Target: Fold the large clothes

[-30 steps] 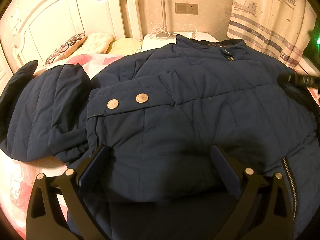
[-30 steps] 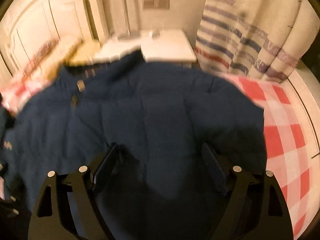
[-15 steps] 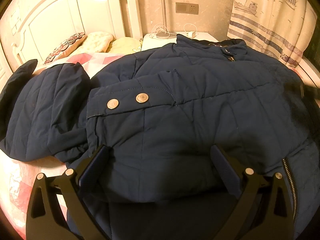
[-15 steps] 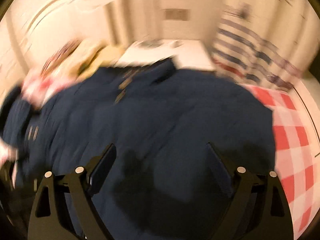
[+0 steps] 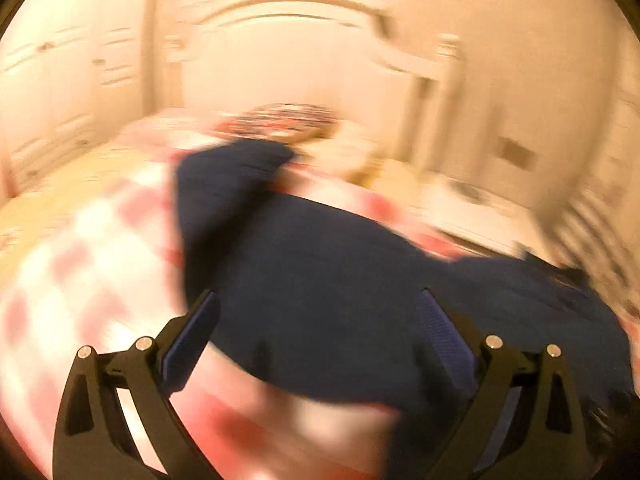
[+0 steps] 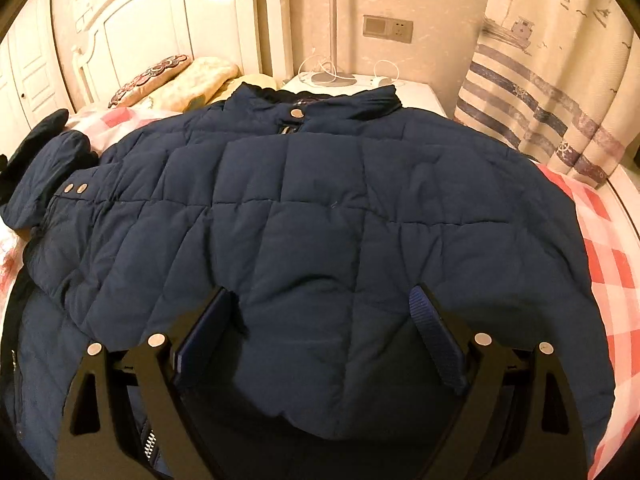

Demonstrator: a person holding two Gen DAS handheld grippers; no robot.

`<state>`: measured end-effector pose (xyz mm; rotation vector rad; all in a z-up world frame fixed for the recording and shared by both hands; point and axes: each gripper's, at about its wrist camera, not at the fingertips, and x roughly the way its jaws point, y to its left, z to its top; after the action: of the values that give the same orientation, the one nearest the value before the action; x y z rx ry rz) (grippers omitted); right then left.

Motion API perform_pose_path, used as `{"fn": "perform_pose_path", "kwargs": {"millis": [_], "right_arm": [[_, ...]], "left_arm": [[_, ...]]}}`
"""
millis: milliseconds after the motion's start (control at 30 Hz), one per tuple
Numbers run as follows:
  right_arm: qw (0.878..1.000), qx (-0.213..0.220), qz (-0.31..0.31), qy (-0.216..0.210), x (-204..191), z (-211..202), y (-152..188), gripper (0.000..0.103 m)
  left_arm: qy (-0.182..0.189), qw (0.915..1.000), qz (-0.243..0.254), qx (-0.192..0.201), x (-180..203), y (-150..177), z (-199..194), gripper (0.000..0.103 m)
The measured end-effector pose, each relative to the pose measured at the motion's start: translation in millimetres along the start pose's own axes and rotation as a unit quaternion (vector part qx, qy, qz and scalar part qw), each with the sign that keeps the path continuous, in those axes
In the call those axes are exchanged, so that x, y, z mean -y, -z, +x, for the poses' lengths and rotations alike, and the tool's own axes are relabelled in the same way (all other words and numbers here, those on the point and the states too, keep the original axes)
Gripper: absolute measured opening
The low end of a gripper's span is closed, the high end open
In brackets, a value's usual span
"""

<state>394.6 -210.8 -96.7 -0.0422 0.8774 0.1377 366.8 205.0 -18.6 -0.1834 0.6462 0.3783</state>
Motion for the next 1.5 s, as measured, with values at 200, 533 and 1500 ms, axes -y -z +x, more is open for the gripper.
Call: {"fn": "perform_pose_path", "kwargs": {"millis": [200, 533, 1500], "right_arm": [[1.0, -0.001, 0.005, -0.005, 0.1, 0.1, 1.1, 0.087], [1.0, -0.001, 0.007, -0.008, 0.9, 0.5, 1.5, 0.087], [0.998, 0.011, 0.052, -0.045, 23.8, -2.4, 1.5, 0.087]], "left_arm": [[-0.169, 0.9695, 0.166, -0.063, -5.0, -28.3, 85.3, 0.098], [0.096, 0.9835, -0.153, -0.005, -102.1, -64.3, 34.8, 0.006], [0.423, 0.898, 0.099, -0.069, 172.2, 74.4, -70.8, 0.099]]}}
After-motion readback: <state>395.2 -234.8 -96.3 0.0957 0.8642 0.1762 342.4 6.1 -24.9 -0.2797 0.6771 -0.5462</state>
